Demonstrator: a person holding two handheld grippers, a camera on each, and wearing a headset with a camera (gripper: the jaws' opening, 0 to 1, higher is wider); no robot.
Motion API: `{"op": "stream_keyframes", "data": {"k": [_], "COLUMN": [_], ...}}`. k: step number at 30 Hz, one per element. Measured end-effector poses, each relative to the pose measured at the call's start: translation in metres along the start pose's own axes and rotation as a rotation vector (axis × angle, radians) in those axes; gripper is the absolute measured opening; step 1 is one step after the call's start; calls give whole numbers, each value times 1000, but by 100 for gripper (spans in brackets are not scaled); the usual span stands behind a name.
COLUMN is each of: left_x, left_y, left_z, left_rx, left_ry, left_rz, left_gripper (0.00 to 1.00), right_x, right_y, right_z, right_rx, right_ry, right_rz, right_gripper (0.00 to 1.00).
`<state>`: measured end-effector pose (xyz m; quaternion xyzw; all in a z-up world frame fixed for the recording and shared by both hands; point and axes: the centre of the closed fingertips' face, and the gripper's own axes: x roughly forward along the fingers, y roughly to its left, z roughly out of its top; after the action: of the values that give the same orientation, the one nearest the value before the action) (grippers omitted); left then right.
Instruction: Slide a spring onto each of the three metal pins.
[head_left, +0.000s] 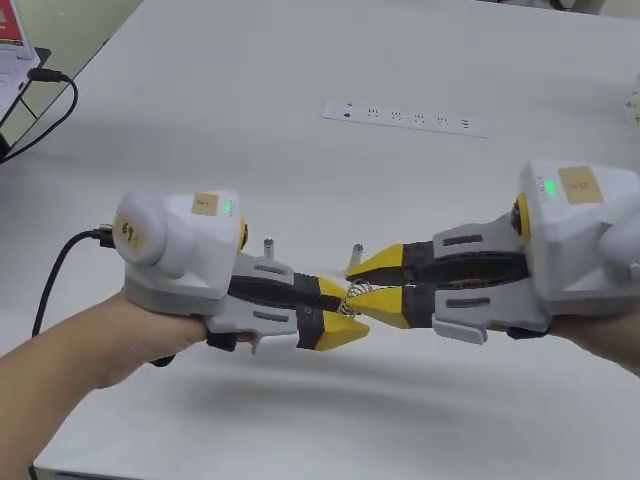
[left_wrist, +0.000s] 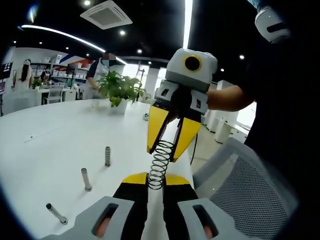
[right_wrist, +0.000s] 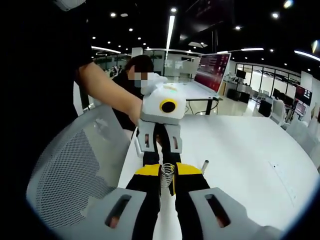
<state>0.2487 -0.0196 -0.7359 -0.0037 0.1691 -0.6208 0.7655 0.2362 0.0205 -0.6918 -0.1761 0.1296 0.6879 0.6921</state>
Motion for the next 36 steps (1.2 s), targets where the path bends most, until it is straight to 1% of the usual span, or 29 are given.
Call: {"op": "stream_keyframes", "data": {"k": [4, 6, 9, 13, 18, 19, 20, 21, 25, 31, 36], "left_x": [1, 0, -1, -1, -1, -1, -2, -2, -4, -3, -3], "left_y": [1, 2, 3, 3, 2, 2, 2, 2, 2, 4, 3], "left_z": [0, -1, -1, -1, 0, 0, 0, -1, -5, 0, 1], "left_rx": [5, 12, 13, 21, 24, 23, 24, 23, 10, 13, 19], "left_ry": [2, 7, 8, 12, 10, 9, 11, 15, 28, 18, 22], "left_rz": [0, 5, 9, 11, 9, 7, 8, 8, 11, 21, 24], "left_gripper": [2, 2, 2, 2, 2, 2, 2, 2, 3, 4, 5], "right_x": [4, 4, 5, 5, 6, 6, 6, 7, 9, 10, 10], "right_y": [0, -1, -4, -5, -5, -6, -5, -5, -4, -6, -4], "right_z": [0, -2, -2, -2, 1, 2, 1, 0, 0, 4, 4], "right_rx": [-18, -44, -46, -34, 5, 25, 24, 17, -8, -31, -46], "right_ry": [-4, 0, -15, -38, -72, -88, -90, -89, -72, -56, -35], "right_rz": [-4, -12, -18, -24, -35, -46, -47, -55, -55, -51, -40], "right_gripper": [7, 7, 7, 7, 7, 7, 7, 7, 7, 7, 6]}}
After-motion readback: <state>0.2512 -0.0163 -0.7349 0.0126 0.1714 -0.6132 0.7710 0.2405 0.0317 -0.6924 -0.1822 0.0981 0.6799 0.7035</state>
